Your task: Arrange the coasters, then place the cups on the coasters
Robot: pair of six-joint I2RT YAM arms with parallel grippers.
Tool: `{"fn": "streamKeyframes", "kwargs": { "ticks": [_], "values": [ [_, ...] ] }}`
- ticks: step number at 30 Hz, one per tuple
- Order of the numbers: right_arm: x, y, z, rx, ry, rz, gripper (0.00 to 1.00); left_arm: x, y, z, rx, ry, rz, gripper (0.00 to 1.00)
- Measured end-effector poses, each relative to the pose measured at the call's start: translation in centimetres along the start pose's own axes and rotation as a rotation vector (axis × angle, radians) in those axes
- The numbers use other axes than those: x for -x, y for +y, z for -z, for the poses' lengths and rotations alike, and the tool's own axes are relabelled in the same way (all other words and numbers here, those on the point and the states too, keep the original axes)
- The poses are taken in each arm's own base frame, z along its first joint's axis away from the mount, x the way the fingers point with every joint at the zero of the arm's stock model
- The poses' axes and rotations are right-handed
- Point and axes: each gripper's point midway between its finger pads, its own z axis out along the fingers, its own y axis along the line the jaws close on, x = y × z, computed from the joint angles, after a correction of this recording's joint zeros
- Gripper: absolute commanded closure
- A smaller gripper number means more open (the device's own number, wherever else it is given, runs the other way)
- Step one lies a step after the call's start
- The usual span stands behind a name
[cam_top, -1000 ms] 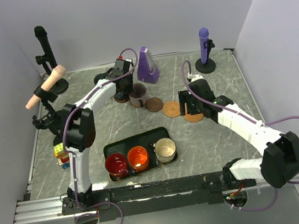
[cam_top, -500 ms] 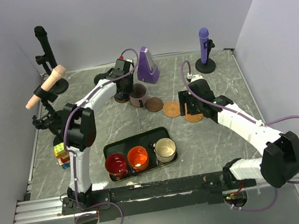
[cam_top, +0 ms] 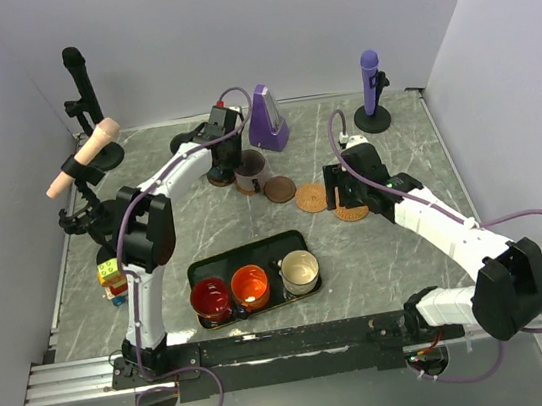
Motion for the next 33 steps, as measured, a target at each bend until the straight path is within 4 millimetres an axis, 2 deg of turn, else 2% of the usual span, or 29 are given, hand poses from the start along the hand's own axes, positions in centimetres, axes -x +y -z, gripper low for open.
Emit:
{"fn": "streamKeyframes", "kwargs": {
  "ticks": [5, 11, 18, 24, 33],
  "values": [
    [0.0, 0.0, 0.0, 0.0, 0.0, 0.0, 0.21, 0.1, 0.0, 0.0, 0.002, -0.004, -0.001, 0.77],
    [0.0, 0.0, 0.0, 0.0, 0.0, 0.0, 0.21, 1.3, -0.1, 0.3, 0.003, -0.034, 0.003, 0.71],
    [0.0, 0.0, 0.0, 0.0, 0.0, 0.0, 0.21, 1.3, -0.2, 0.3, 0.0, -0.036, 0.006, 0.62],
    [0.0, 0.0, 0.0, 0.0, 0.0, 0.001, 0.21, 1.5, -0.4, 0.5, -0.006, -0.043, 0.008, 0.6],
    [0.0, 0.0, 0.0, 0.0, 0.0, 0.008, 0.21, 3.1, -0.8, 2.4, -0.021, -0.089, 0.014, 0.55]
  ]
}}
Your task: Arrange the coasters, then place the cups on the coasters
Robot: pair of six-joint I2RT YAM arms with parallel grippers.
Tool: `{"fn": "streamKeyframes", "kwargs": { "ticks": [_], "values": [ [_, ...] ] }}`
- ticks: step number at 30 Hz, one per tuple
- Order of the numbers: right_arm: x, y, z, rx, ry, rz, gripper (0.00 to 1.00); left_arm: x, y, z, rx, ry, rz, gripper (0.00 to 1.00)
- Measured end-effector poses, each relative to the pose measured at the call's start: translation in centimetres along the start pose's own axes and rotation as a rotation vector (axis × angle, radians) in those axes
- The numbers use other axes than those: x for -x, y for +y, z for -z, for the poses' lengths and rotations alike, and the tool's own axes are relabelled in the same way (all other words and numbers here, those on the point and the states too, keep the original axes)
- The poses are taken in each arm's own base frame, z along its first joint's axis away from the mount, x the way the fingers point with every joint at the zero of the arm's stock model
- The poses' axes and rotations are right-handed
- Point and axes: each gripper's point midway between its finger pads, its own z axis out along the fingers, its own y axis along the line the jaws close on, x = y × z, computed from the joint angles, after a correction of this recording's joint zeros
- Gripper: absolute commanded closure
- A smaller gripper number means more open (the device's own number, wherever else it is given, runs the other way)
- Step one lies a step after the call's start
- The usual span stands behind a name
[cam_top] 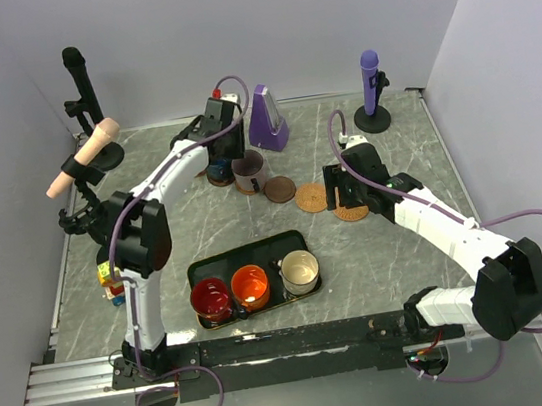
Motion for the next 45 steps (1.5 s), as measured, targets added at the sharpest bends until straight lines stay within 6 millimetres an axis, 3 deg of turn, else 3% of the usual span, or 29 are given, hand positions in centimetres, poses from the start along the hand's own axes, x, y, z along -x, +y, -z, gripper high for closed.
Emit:
{"fn": "streamKeyframes", "kwargs": {
  "ticks": [6, 11, 15, 19, 26, 34, 39, 45],
  "values": [
    [0.0, 0.0, 0.0, 0.001, 0.001, 0.003, 0.21, 0.6, -0.4, 0.8, -0.01, -0.02, -0.002, 0.47],
    [-0.2, 0.1, 0.1, 0.01, 0.009, 0.005, 0.21, 1.2, -0.8, 2.7, -0.025, -0.053, -0.005, 0.31],
    [-0.3, 0.4, 0.5, 0.023, 0.012, 0.007, 0.22, 2.5, -1.4, 5.8, -0.067, -0.118, -0.003, 0.25],
    [-0.9, 1.3, 1.4, 0.061, 0.024, 0.04, 0.23, 2.4, -1.8, 9.8, -0.131, -0.177, -0.005, 0.23],
    [-4.9, 5.1, 3.8, 0.232, 0.153, 0.182, 0.26, -1.8, -3.0, 14.3, -0.286, -0.16, -0.034, 0.23],
    [-9.0, 7.8, 7.2, 0.386, 0.243, 0.256, 0.32, -8.6, -2.9, 16.0, -0.358, -0.048, -0.046, 0.23],
    [-11.0, 8.9, 6.6, 0.392, 0.321, 0.289, 0.4, -9.6, -2.5, 16.8, -0.355, -0.051, -0.034, 0.22],
    [-13.4, 8.8, 4.5, 0.313, 0.432, 0.343, 0.54, -8.8, -0.8, 17.0, -0.258, -0.093, 0.011, 0.19]
  ]
}}
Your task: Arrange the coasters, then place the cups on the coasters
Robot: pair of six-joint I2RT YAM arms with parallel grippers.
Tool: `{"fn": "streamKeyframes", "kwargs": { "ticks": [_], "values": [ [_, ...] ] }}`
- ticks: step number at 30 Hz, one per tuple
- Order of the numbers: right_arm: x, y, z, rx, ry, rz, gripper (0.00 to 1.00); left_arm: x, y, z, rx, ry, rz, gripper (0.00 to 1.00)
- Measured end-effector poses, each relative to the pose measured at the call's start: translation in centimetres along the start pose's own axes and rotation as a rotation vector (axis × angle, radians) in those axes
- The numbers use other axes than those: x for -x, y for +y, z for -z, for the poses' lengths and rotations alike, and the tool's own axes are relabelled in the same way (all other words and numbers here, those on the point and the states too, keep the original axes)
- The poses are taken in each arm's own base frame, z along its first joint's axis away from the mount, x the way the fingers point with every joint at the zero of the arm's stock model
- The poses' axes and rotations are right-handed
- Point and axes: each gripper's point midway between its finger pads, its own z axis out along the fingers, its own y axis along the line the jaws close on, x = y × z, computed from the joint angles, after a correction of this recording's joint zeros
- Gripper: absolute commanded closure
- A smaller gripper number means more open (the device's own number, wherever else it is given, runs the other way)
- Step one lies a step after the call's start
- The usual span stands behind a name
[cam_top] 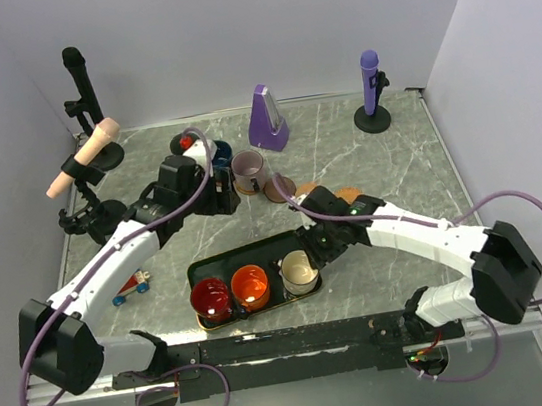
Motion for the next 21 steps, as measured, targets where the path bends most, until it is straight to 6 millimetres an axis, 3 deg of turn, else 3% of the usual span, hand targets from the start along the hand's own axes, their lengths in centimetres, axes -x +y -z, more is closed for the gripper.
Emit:
{"fn": "streamKeyframes", "kwargs": {
  "ticks": [10, 21],
  "values": [
    [3.0, -0.2, -0.1, -0.046, -0.019, 0.105, 0.83, 1.5, 4.5, 0.9, 0.172, -0.068, 0.117, 0.18],
    [5.8, -0.5, -0.5, -0.075, -0.039, 0.323, 0.88, 1.0, 6.7, 1.8, 0.231, -0.086, 0.14, 0.18]
  ]
}}
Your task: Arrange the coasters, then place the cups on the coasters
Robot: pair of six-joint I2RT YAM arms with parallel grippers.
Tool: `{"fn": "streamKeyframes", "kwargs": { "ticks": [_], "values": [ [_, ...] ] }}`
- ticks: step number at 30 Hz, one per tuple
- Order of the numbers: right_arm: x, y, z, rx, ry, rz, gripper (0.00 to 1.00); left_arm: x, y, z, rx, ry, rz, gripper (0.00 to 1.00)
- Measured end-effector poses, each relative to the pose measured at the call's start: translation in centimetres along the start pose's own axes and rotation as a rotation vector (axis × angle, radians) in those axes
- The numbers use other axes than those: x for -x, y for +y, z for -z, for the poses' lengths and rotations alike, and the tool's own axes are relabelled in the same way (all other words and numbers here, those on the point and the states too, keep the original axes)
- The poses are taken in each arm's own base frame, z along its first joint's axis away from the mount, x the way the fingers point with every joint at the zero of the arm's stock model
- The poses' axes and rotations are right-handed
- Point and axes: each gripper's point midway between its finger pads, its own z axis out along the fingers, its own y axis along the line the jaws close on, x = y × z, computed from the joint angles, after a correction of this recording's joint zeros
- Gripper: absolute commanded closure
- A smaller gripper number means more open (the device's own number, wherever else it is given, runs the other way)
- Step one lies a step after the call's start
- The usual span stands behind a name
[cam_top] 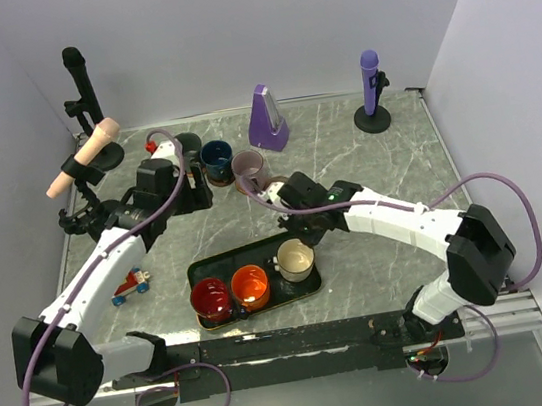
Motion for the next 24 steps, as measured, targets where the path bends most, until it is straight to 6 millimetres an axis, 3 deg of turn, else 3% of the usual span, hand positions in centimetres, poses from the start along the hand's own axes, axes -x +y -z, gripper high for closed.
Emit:
{"fn": "streamKeyframes", "kwargs": {
  "ticks": [6, 12, 16, 24],
  "values": [
    [1.2, 0.3, -0.2, -0.013, -0.019, 0.147, 0.75, -0.5, 0.2, -0.2, -0.004, 0.006, -0.007, 0.18],
    [2.0, -0.1, -0.1, -0.064, -0.05, 0.182, 0.42, -1.4, 0.5, 0.0, -0.007, 0.014, -0.011, 0.17],
    [2.5, -0.8, 1.0, -0.117, -0.103, 0.119, 0.29, -1.8, 0.6, 0.2, -0.005, 0.017, -0.005, 0.17],
    [3.6, -1.7, 6.1, -0.182, -0.287, -0.125, 0.27, -1.5, 0.6, 0.5, -0.002, 0.002, 0.015, 0.06]
  ]
}}
